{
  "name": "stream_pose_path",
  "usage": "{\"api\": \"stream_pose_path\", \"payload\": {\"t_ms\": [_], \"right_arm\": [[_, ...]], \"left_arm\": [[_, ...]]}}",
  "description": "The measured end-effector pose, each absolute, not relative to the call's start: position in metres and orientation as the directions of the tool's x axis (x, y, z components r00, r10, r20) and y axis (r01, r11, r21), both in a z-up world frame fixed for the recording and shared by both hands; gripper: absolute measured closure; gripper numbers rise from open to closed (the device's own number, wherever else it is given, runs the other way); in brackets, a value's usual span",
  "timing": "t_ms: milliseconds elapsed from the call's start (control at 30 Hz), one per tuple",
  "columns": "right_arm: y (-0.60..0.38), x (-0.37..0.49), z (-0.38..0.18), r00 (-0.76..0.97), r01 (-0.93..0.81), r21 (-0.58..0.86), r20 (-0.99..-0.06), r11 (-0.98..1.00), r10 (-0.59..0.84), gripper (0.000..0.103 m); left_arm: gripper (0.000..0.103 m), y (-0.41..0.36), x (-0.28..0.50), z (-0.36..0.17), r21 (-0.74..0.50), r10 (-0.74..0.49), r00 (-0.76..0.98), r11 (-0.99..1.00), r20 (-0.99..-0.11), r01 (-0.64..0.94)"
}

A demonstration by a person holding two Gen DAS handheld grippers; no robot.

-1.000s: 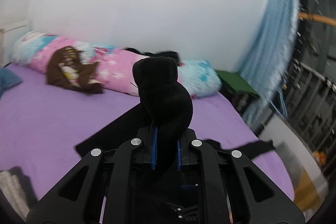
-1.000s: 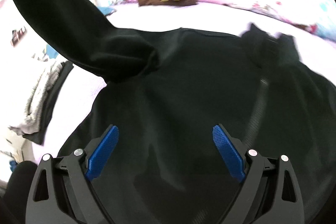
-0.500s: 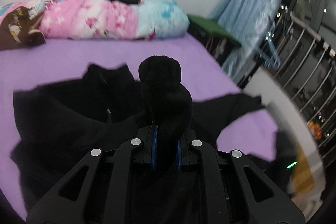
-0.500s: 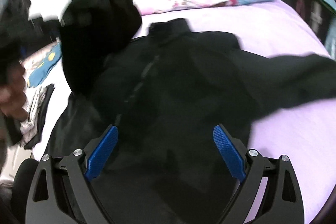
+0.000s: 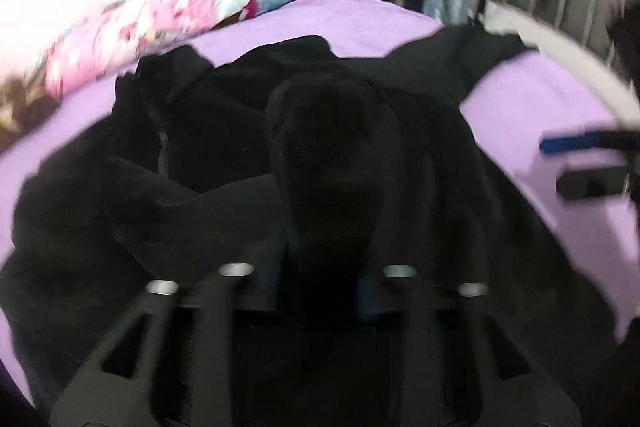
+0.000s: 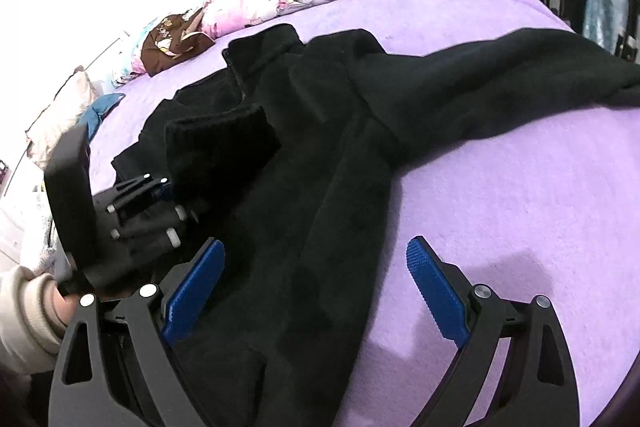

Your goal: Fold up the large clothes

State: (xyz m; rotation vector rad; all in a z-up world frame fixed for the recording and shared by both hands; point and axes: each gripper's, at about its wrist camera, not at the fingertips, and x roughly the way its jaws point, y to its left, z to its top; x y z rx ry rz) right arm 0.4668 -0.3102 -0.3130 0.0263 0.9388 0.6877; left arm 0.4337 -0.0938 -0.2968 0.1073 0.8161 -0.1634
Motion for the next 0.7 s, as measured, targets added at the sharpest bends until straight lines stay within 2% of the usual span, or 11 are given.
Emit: {"api": "stream_pose_path", "payload": {"t_ms": [33,67,300,467,633,700], "right_arm": [[-0.309,0.467,-0.311,0.403,-0.533,0.307,-0.728,0.788,0.555,0.012],[-0.308,0.468,-0.308,0.405,-0.534,0.310,-0.723,0.786,0.560,0.012],[-0.290,0.478,-0.287,0.383,-0.536,0.389,-0.679,0.749,0.627,0.011],[-0.261,0.504,-0.288,0.293,-0.483,0.516,-0.666,0.708,0.686,0.011],[-0.232,0.519,-0.291,0.251,-0.461,0.565,-0.657,0.685,0.711,0.011],[-0.219,0.522,-0.296,0.239,-0.459,0.542,-0.687,0.703,0.686,0.011]], "left_arm": [[0.022,-0.096,0.431,-0.297,0.055,-0.094,0.677,0.979,-0.730,0.195],[0.014,-0.098,0.427,-0.297,0.077,-0.078,0.686,0.978,-0.723,0.193],[0.014,-0.079,0.390,-0.280,0.107,-0.079,0.702,0.970,-0.708,0.217],[0.012,-0.019,0.355,-0.270,0.092,-0.040,0.718,0.985,-0.695,0.144],[0.011,0.083,0.337,-0.274,0.094,0.137,0.690,0.991,-0.711,-0.099],[0.011,0.115,0.336,-0.278,0.203,0.288,0.651,0.957,-0.702,-0.205]]}}
